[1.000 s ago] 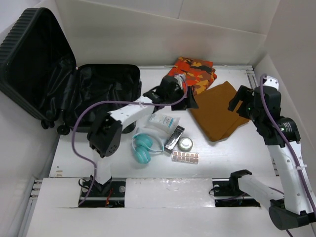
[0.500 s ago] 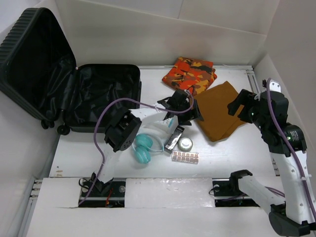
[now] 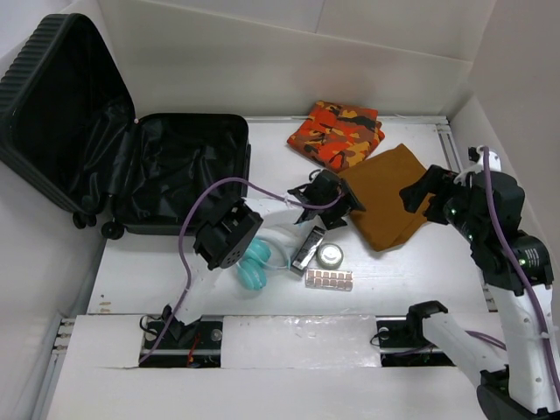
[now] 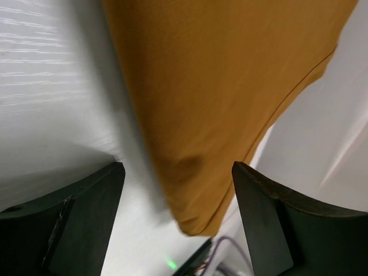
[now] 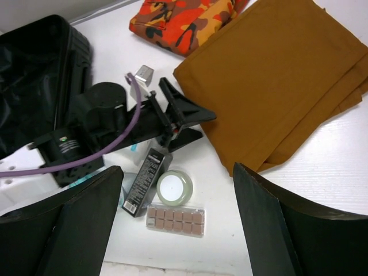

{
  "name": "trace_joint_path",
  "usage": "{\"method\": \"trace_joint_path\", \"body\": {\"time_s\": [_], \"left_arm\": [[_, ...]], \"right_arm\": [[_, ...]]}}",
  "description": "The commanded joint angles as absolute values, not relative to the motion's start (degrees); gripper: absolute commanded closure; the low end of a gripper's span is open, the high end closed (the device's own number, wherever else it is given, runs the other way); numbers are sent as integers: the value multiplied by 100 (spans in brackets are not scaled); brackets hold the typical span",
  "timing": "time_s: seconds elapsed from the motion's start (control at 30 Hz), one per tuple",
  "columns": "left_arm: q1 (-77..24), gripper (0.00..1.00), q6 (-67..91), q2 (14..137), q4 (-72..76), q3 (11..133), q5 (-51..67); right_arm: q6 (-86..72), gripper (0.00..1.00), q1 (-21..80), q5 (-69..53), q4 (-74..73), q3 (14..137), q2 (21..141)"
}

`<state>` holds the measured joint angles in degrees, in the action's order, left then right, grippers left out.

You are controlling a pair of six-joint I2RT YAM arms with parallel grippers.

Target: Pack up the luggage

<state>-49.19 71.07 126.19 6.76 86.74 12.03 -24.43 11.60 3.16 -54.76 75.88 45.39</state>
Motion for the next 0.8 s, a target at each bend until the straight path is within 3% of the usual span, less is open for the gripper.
{"method": "trace_joint_path", "body": {"time_s": [0.0, 0.33, 0.43, 0.5, 0.6, 0.63, 0.77], "left_arm": [[-5211, 26, 7961, 13164, 589, 8840, 634], [-5493, 29, 8849, 13868, 756, 9588, 44], [-5493, 42, 8903, 13931, 984, 9589, -114], [-5493, 64, 8834, 13931, 1142, 9527, -272], [-5493, 80, 8553, 13983, 1335, 9475, -272], [-5493, 100, 8299, 13983, 1205, 9596, -272], [-5493, 100, 7299, 13782, 880, 10177, -325]], "right_arm": [[-2391, 16, 1107, 114, -5283, 7550, 4403], [-2443, 16, 1212, -220, -5221, 7331, 3956], [-2443, 16, 1213, -167, -5221, 7269, 3833], [-2443, 16, 1213, -167, -5221, 7269, 3780], [-2496, 16, 1213, -220, -5273, 7321, 3727], [-2548, 16, 1213, -220, -5343, 7373, 3674], [-2549, 16, 1213, -27, -5396, 7769, 3727]]}}
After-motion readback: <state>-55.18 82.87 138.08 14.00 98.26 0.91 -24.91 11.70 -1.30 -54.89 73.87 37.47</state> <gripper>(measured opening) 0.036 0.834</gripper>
